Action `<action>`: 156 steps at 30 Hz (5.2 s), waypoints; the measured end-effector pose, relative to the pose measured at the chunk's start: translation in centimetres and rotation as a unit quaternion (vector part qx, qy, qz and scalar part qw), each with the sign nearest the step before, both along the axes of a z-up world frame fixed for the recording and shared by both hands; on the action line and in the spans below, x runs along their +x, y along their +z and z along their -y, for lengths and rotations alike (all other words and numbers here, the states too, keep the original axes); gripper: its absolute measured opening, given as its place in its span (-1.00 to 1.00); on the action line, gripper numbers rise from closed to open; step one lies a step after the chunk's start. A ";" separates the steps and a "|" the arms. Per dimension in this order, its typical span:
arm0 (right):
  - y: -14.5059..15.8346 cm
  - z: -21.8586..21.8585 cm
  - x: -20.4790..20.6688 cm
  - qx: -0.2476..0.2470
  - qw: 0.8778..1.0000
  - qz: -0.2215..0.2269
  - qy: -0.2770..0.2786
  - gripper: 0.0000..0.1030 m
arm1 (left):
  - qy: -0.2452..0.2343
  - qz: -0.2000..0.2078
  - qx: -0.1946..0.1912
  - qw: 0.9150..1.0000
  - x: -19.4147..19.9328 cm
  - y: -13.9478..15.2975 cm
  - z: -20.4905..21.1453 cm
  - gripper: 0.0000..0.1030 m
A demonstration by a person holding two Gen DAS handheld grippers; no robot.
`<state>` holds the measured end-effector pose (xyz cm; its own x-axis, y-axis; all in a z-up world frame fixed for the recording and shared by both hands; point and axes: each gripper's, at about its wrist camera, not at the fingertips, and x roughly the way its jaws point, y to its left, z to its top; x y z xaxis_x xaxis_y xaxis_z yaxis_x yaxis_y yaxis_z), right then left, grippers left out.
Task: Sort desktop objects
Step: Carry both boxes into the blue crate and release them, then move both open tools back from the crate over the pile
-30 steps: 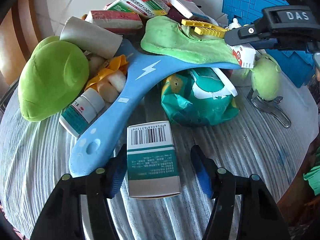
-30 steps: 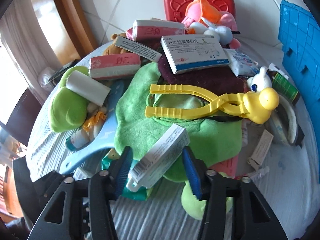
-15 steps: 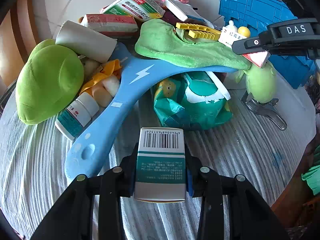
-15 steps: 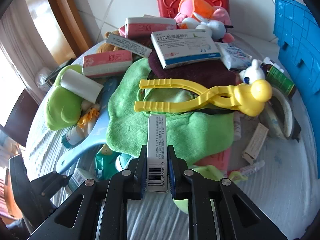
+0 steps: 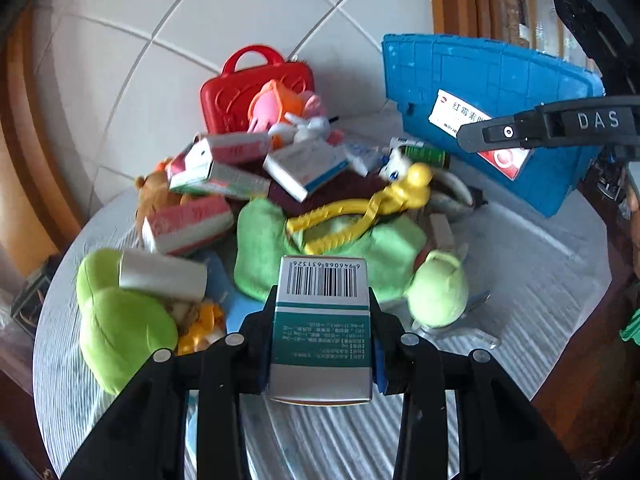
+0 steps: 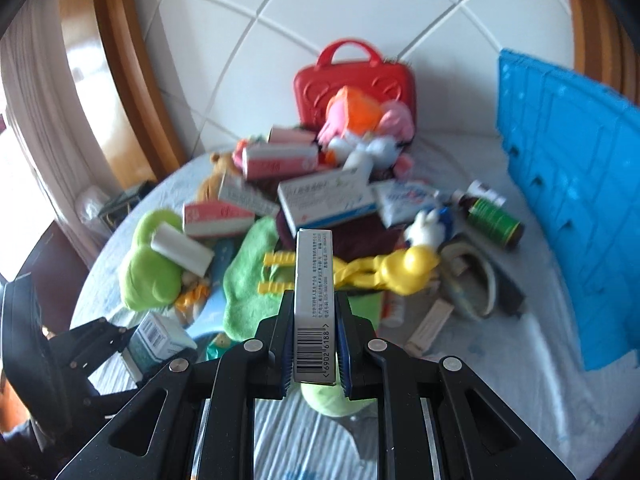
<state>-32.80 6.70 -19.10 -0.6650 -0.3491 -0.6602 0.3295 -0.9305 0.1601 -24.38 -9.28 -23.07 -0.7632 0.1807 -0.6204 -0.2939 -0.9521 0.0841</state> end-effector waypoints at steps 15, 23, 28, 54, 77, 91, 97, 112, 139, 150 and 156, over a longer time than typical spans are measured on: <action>19.5 -21.9 5.6 -0.002 0.957 -0.217 -0.194 -0.66 | -0.219 -0.175 0.036 0.959 -6.2 20.7 -23.6 -0.30; 21.7 -36.4 -1.6 0.002 0.954 -0.185 -0.236 -0.66 | -0.248 -0.136 0.061 0.957 -15.3 25.7 -37.9 -0.30; 20.9 -45.0 -7.6 -0.011 0.956 -0.139 -0.258 -0.65 | -0.222 -0.101 0.038 0.969 -20.6 26.5 -45.0 -0.29; 19.8 -45.5 -4.4 0.038 0.934 -0.225 -0.275 0.11 | -0.077 -0.201 0.018 0.976 -16.5 26.1 -43.3 0.66; 16.8 -27.6 13.9 0.084 0.925 -0.230 -0.290 0.51 | -0.072 -0.224 -0.011 0.972 1.8 20.7 -27.8 0.83; 12.5 -28.7 19.9 0.076 0.947 -0.179 -0.256 0.64 | -0.010 -0.170 -0.032 0.985 9.1 15.5 -27.7 0.83; 11.7 -30.1 22.6 0.080 0.953 -0.178 -0.233 0.65 | 0.022 -0.168 -0.039 0.985 12.4 14.6 -29.1 0.83; 12.5 -30.5 24.5 0.076 0.960 -0.196 -0.187 0.78 | 0.102 -0.166 -0.034 0.980 14.0 14.2 -28.0 0.83; 6.8 -18.6 12.4 0.075 0.985 -0.141 -0.066 0.90 | 0.175 -0.092 -0.068 0.978 6.9 5.2 -11.6 0.83; 3.7 -12.3 4.8 0.062 0.990 -0.100 -0.074 0.90 | 0.176 -0.095 -0.089 0.976 2.0 5.4 -2.0 0.83; 0.4 -10.7 0.7 0.066 0.995 -0.056 -0.051 0.90 | 0.183 -0.082 -0.086 0.976 -0.6 4.3 -0.7 0.83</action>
